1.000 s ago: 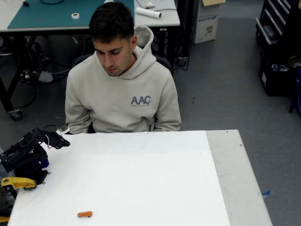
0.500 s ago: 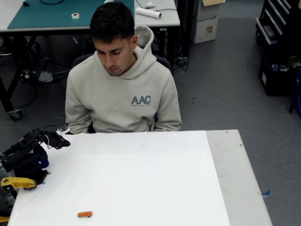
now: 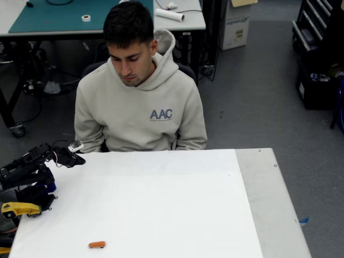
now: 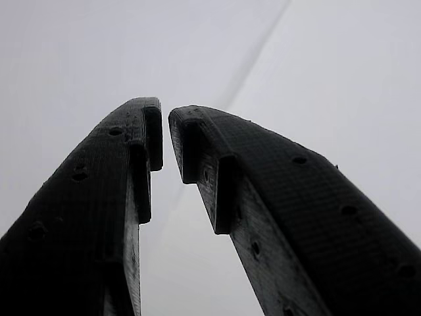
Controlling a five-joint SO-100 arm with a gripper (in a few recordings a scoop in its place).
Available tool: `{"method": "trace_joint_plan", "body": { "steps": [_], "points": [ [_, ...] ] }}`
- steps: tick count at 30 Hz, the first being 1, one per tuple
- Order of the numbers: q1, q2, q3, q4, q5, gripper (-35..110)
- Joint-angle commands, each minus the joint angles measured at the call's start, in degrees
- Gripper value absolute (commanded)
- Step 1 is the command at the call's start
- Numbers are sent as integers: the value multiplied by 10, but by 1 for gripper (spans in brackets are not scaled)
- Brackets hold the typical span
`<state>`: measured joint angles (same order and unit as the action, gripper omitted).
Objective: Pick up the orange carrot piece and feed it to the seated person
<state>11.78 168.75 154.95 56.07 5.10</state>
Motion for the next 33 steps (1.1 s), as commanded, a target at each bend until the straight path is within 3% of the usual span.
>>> {"method": "trace_joint_plan", "body": {
  "steps": [1,16,33],
  "points": [
    [41,-91,-101,-41,4,-2],
    [277,-418,-314,-76,-1,-2],
    [543,-650,-506,-76,-229,-2]
  ]
}}
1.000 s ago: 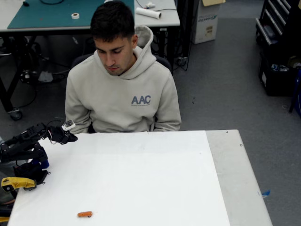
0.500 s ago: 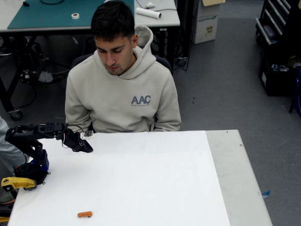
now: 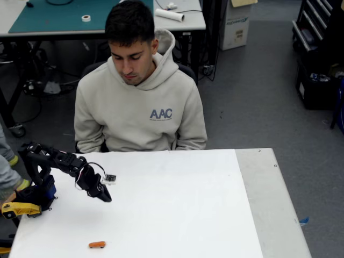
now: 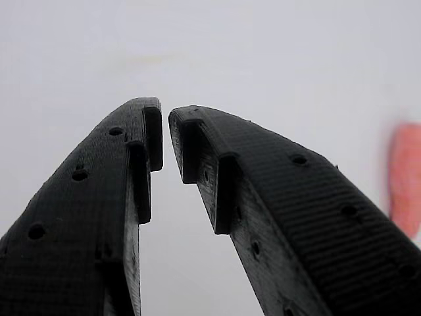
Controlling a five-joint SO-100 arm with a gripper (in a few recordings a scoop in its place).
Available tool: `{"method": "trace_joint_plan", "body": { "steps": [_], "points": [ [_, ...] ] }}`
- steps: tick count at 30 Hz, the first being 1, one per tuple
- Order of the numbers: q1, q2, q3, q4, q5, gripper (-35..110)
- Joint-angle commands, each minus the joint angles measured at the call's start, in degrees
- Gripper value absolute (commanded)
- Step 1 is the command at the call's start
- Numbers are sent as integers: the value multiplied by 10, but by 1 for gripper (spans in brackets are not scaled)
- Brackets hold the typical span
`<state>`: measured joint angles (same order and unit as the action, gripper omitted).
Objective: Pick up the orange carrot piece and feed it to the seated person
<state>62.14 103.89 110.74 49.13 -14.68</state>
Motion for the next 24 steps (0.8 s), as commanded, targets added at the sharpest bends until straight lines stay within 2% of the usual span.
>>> {"method": "trace_joint_plan", "body": {
  "steps": [1,13,24],
  "points": [
    [57,-11,-75,-6,-44,-2],
    [197,-118,-159,-2,-163,-2],
    [236,-169,-164,-5,-230,-2]
  ]
}}
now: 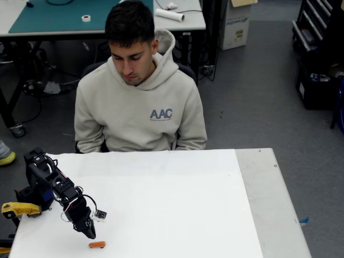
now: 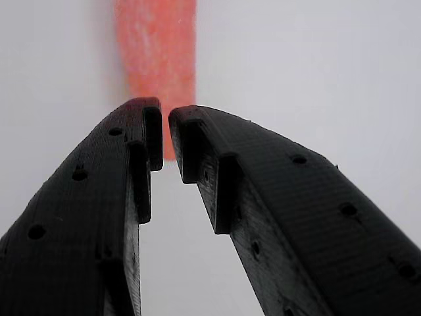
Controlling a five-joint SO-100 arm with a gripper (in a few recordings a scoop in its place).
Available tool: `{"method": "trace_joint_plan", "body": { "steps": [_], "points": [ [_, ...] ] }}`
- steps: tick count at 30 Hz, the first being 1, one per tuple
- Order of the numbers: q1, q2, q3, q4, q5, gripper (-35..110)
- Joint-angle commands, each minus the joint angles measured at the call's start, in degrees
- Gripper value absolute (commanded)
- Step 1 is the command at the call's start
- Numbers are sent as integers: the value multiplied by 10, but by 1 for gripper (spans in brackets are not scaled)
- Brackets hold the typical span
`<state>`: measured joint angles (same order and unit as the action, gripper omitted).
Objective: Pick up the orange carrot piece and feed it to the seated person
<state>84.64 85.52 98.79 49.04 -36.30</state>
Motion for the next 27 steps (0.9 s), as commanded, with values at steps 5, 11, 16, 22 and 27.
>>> {"method": "trace_joint_plan", "body": {
  "steps": [5,11,16,22,27],
  "points": [
    [16,15,-44,-4,-11,-2],
    [16,18,-45,-5,-9,-2],
    [7,16,-45,-5,-9,-1],
    [7,15,-38,-5,-12,13],
    [7,14,-34,-5,-15,21]
  ]
}}
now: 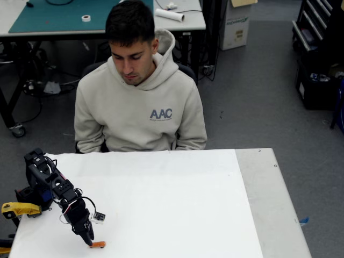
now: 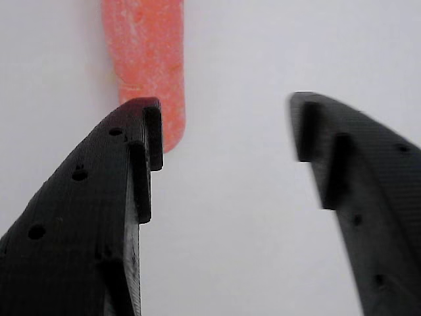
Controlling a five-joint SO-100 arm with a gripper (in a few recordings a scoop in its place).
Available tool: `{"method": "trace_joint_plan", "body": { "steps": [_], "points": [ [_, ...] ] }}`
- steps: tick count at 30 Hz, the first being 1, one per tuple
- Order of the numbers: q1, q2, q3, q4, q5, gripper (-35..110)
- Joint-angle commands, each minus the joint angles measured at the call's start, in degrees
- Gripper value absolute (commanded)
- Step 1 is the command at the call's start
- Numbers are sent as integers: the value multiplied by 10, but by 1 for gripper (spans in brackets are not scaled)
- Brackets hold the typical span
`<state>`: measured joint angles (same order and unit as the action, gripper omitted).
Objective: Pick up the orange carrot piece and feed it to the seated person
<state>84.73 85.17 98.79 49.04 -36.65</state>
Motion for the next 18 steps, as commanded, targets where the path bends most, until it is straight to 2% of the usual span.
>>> {"method": "trace_joint_plan", "body": {
  "steps": [1,11,18],
  "points": [
    [6,18,-34,-5,-11,21],
    [5,15,-34,-5,-11,20],
    [6,-52,-45,-6,-12,20]
  ]
}}
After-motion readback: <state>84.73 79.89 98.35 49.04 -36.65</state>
